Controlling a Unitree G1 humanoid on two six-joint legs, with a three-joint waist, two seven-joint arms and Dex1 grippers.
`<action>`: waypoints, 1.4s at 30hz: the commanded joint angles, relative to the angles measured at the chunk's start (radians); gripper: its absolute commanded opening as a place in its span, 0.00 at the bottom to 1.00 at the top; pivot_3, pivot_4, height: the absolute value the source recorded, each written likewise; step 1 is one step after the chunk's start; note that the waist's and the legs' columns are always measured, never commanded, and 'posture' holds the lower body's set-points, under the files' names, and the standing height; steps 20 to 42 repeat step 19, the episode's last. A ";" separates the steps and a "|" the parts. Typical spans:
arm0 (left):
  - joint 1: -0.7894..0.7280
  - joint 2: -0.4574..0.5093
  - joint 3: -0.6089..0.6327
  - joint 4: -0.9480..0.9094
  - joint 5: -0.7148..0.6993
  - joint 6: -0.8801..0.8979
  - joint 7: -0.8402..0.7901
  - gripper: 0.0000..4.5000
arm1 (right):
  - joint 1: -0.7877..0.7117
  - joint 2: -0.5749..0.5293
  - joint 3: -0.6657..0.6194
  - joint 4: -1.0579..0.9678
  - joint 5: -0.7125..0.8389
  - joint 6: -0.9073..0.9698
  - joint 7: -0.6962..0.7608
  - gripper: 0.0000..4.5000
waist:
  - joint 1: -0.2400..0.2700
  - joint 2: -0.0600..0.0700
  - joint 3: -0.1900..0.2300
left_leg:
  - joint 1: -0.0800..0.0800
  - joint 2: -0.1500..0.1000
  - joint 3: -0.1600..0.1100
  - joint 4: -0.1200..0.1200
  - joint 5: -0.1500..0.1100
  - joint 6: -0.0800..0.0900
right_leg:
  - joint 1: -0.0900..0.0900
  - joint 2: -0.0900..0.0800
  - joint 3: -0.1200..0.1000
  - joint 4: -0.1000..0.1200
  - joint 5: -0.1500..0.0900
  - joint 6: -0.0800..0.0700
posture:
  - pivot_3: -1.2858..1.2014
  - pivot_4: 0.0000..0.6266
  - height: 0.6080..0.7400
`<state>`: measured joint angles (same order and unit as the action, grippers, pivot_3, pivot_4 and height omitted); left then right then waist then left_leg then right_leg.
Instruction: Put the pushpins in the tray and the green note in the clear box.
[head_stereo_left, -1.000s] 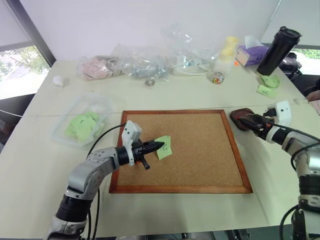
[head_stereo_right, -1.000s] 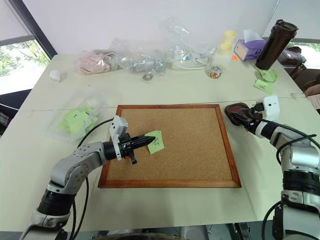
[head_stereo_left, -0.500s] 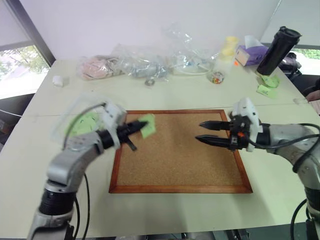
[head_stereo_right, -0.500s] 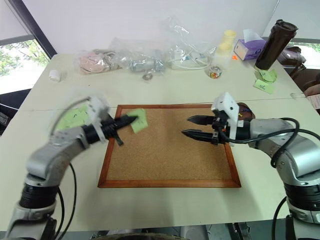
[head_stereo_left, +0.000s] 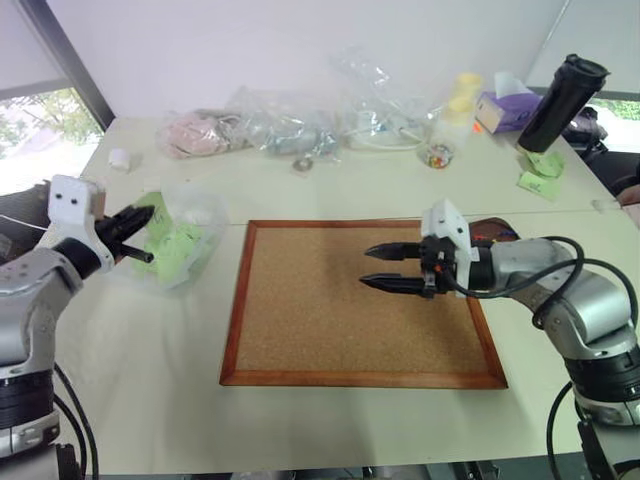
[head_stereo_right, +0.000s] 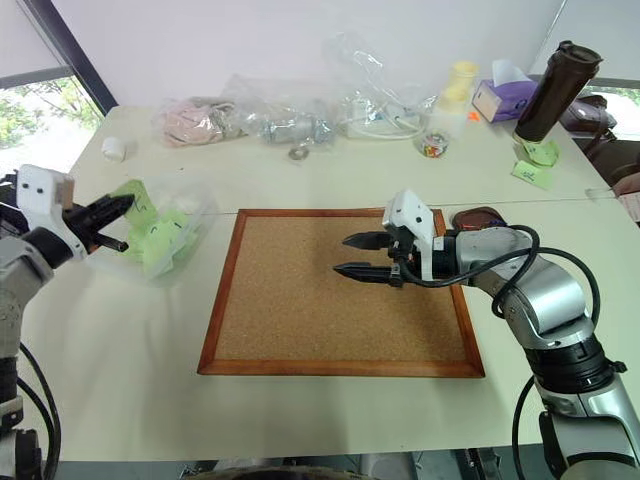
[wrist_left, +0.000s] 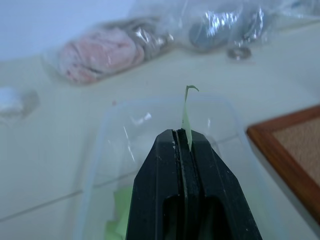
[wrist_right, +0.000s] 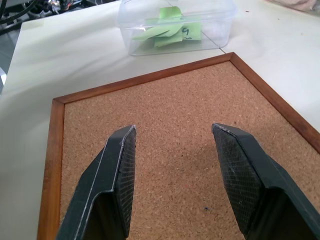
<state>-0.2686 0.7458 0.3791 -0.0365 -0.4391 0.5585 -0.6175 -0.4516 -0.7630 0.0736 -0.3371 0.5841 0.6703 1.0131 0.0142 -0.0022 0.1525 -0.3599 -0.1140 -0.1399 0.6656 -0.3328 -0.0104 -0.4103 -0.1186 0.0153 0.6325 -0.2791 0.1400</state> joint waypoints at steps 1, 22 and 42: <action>0.012 0.018 -0.024 0.043 0.031 -0.066 -0.052 0.32 | -0.014 -0.003 -0.012 0.000 -0.011 -0.025 0.012 0.55 | -0.002 0.000 0.000 | 0.000 0.000 0.000 0.000 0.000 0.000 | 0.000 0.000 0.000 0.000 0.000 0.000 | 0.52 0.24 1.00; 0.106 0.122 -0.026 -0.441 -0.236 0.161 -0.211 0.99 | 0.012 -0.089 -0.061 -0.007 -0.013 -0.024 0.087 0.55 | -0.006 0.000 0.000 | -0.003 0.001 0.000 0.000 0.000 0.000 | -0.003 0.000 0.001 0.000 0.000 0.000 | 0.52 0.24 1.00; 0.106 0.122 -0.026 -0.441 -0.236 0.161 -0.211 0.99 | 0.012 -0.089 -0.061 -0.007 -0.013 -0.024 0.087 0.55 | -0.006 0.000 0.000 | -0.003 0.001 0.000 0.000 0.000 0.000 | -0.003 0.000 0.001 0.000 0.000 0.000 | 0.52 0.24 1.00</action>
